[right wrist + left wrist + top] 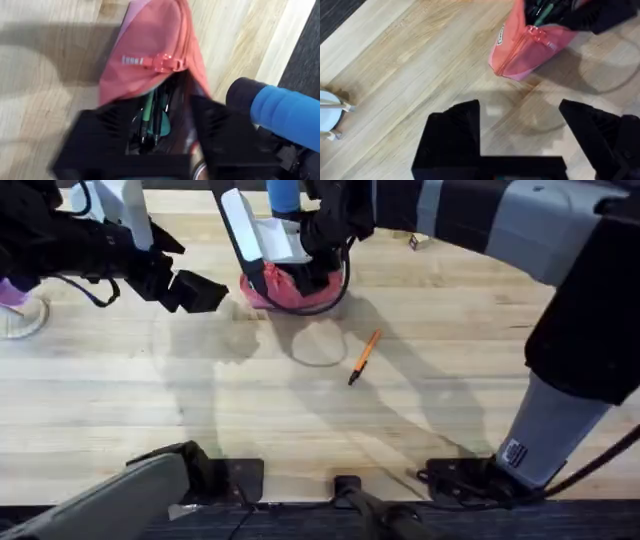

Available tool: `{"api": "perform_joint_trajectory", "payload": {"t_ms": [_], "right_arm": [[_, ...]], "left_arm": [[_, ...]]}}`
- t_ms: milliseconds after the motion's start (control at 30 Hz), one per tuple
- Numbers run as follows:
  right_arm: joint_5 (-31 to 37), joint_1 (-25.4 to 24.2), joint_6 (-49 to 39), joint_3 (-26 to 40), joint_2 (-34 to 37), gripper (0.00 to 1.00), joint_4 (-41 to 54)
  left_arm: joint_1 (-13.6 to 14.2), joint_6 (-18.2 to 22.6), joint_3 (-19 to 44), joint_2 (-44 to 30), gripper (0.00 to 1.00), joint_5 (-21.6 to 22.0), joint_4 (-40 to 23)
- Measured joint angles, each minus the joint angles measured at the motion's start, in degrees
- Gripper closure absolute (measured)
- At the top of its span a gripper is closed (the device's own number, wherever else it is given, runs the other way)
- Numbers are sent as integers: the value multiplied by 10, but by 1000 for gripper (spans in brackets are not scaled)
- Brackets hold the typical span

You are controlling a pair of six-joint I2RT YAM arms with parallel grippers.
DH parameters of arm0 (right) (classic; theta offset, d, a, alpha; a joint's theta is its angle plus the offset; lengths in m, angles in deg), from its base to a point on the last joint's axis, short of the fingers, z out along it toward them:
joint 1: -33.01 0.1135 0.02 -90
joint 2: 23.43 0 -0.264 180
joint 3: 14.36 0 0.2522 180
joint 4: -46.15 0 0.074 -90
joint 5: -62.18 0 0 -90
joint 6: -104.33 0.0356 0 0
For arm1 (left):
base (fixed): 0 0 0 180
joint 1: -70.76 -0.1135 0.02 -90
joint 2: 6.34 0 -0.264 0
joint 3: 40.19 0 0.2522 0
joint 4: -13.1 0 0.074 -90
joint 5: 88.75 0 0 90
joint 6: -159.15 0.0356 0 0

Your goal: Unzip the bag, pick up the pens from the table one at a time and place them inside, then zip the bag closed.

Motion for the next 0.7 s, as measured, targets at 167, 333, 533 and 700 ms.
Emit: {"api": "perform_joint_trajectory", "payload": {"t_ms": [167, 333, 533, 700], "right_arm": [[-5, 1, 1, 0, 0, 6, 14], [-5, 1, 10, 0, -1, 5, 57], [-7, 3, 66, 0, -28, 4, 109], [-14, 7, 203, -1, -113, 4, 156]], "left_arm": [[0, 0, 0, 0, 7, 0, -1], [0, 0, 0, 0, 7, 0, -1], [0, 0, 0, 0, 7, 0, -1], [0, 0, 0, 0, 7, 0, -1]]}}
